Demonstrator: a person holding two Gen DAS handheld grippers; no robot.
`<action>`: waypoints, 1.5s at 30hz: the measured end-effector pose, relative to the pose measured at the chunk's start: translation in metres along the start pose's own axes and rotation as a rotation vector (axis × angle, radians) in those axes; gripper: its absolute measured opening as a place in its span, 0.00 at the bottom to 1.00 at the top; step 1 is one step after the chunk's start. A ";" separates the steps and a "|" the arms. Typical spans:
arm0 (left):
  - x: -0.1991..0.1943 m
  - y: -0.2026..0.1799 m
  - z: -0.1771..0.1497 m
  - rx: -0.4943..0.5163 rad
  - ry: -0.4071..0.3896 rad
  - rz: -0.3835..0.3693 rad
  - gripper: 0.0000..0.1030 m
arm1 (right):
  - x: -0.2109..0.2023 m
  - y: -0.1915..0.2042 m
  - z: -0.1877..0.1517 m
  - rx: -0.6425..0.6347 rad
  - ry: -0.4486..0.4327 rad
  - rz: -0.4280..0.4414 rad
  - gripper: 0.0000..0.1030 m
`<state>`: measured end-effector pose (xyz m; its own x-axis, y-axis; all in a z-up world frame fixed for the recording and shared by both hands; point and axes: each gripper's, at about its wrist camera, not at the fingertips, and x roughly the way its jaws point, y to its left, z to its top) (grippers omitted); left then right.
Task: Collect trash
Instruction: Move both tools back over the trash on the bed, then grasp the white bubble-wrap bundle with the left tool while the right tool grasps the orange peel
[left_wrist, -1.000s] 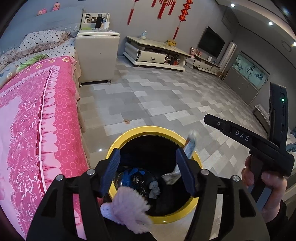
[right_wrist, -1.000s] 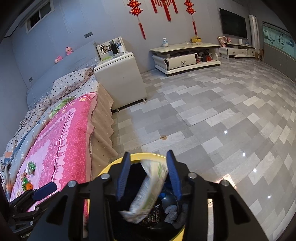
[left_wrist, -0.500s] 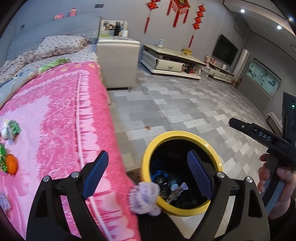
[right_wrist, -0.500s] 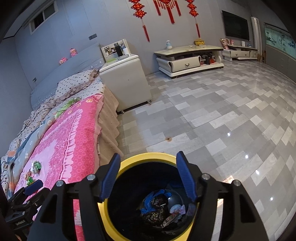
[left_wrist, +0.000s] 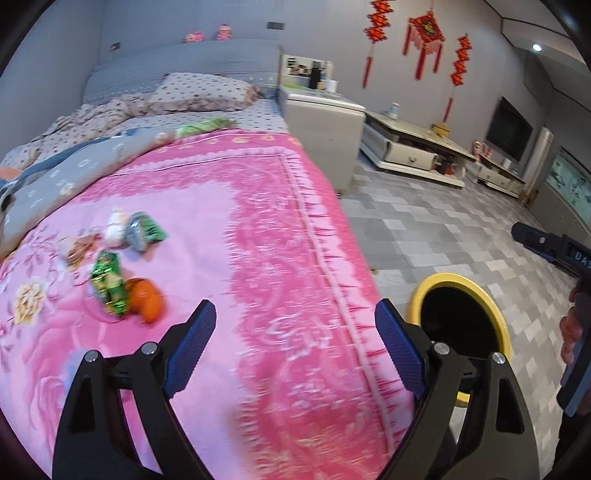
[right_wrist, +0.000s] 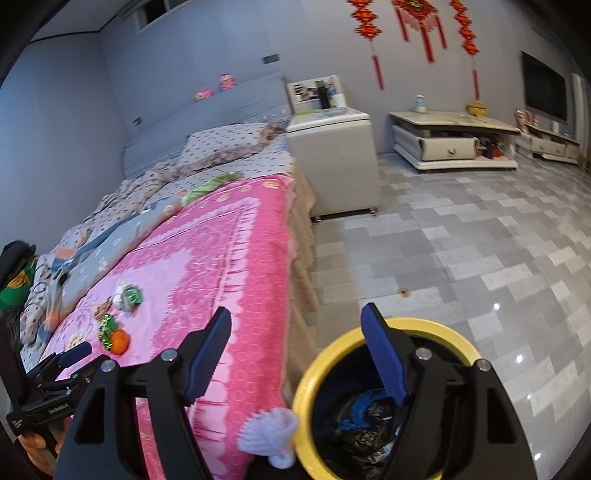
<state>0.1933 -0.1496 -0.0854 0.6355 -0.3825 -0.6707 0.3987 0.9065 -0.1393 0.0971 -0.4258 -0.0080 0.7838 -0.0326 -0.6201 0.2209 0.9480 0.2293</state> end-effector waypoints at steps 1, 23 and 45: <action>-0.003 0.011 -0.002 -0.006 -0.002 0.020 0.81 | 0.002 0.009 0.001 -0.014 0.002 0.015 0.70; -0.025 0.168 -0.058 -0.201 0.017 0.232 0.81 | 0.080 0.204 -0.013 -0.375 0.147 0.230 0.71; 0.021 0.208 -0.082 -0.307 0.062 0.142 0.58 | 0.219 0.311 -0.063 -0.601 0.465 0.386 0.63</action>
<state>0.2353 0.0455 -0.1885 0.6251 -0.2458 -0.7408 0.0853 0.9650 -0.2482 0.3007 -0.1182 -0.1193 0.3934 0.3363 -0.8557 -0.4612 0.8773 0.1327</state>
